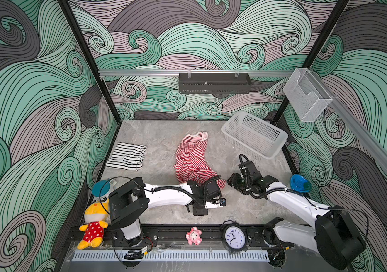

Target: Fold and stack the tank tops

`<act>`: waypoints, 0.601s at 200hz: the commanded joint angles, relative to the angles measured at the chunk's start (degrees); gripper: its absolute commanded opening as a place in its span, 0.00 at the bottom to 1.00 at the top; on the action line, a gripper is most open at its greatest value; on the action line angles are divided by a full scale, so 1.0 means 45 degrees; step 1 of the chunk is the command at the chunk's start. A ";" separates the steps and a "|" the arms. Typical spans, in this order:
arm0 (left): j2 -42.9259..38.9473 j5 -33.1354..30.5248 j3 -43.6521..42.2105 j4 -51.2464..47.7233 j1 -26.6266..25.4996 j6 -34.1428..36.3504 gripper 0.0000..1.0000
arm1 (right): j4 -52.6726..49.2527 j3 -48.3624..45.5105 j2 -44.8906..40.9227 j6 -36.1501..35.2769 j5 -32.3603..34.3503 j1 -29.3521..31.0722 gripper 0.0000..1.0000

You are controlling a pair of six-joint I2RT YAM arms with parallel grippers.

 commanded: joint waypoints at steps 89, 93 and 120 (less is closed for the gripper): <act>0.0124 -0.0132 0.0756 -0.0605 0.0090 -0.0679 0.38 | 0.0238 -0.0003 -0.0390 0.0369 0.0438 -0.0082 0.60; -0.0049 0.0005 0.0689 -0.0690 0.0095 -0.0637 0.38 | 0.0285 0.0015 -0.0317 0.0369 0.0428 -0.0087 0.60; -0.0809 0.0188 0.0377 -0.0968 0.0099 -0.0664 0.38 | 0.0637 0.0231 0.0178 0.0355 0.0340 -0.0104 0.60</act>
